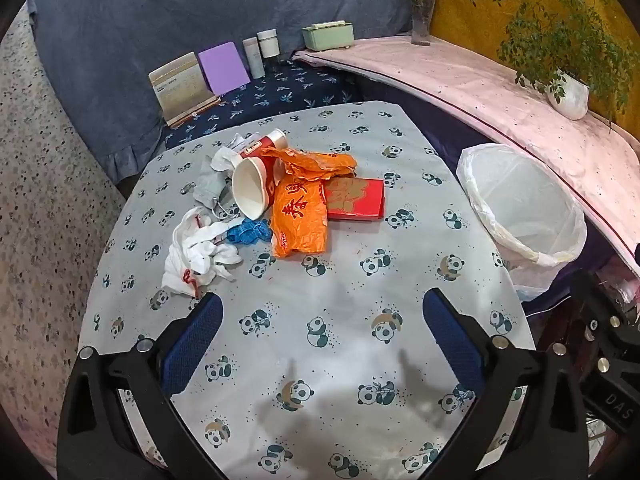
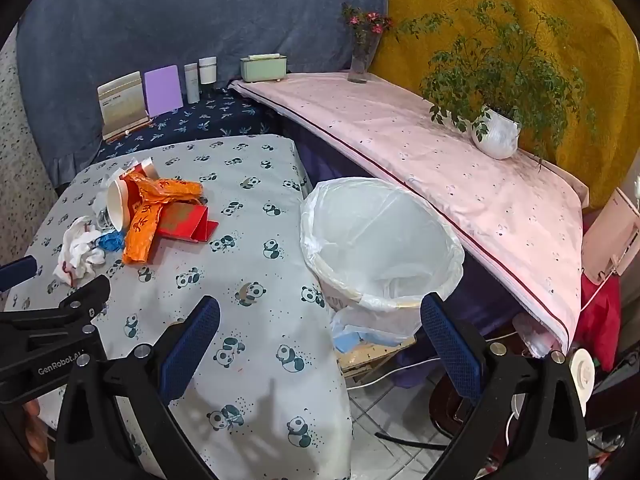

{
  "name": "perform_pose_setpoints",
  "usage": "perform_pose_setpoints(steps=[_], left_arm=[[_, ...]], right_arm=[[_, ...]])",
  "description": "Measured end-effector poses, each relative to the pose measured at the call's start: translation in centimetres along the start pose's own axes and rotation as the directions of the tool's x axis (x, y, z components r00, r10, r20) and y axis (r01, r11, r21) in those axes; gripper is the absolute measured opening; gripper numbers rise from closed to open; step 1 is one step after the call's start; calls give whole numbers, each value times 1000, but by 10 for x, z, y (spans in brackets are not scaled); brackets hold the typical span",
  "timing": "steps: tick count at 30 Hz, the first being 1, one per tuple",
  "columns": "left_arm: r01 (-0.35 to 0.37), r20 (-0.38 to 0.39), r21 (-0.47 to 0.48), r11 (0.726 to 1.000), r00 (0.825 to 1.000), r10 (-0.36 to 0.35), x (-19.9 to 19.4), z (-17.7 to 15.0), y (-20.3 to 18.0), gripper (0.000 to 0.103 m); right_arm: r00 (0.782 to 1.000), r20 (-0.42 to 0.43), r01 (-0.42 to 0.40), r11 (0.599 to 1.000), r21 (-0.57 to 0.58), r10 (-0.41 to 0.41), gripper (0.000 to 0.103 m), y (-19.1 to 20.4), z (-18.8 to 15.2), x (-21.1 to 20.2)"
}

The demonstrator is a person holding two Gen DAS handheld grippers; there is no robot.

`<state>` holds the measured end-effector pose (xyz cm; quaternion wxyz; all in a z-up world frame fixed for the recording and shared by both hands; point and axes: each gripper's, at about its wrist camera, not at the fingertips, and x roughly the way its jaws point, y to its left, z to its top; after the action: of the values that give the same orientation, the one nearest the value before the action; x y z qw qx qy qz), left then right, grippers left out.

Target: Collect trash

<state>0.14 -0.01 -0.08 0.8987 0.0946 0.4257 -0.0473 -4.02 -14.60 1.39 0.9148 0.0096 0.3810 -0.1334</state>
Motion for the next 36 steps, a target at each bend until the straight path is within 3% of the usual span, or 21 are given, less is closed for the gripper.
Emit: perform_pose_setpoints(steps=[36], left_arm=[[-1, 18, -9, 1000, 1000, 1, -2, 10, 0, 95]], right_arm=[[999, -18, 26, 999, -31, -27, 96, 8, 10, 6]])
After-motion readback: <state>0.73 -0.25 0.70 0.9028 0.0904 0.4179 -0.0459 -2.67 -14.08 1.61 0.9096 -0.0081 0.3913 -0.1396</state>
